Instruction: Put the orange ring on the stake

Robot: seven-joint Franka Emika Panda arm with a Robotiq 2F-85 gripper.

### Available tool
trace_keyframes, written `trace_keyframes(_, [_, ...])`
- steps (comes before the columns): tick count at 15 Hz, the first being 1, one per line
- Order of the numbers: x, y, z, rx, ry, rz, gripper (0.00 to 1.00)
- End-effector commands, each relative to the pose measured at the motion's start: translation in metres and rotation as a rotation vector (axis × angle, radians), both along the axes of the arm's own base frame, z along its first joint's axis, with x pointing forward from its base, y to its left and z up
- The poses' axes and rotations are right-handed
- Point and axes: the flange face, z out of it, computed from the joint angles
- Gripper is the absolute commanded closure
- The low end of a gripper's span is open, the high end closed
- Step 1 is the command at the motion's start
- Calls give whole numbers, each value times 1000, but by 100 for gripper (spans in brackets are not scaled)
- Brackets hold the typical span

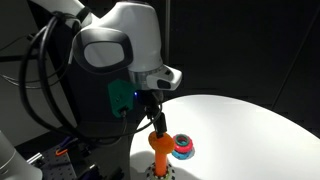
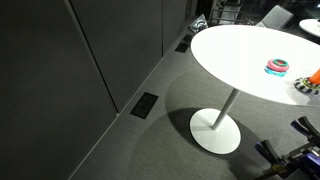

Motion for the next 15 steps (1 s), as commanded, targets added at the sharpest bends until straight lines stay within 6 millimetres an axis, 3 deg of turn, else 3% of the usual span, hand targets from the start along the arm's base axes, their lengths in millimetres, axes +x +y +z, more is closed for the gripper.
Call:
trace_keyframes(1, [-4,2,3,34,6,5,0])
trace_keyframes(15, [-10,5,-4,84,81,-3,0])
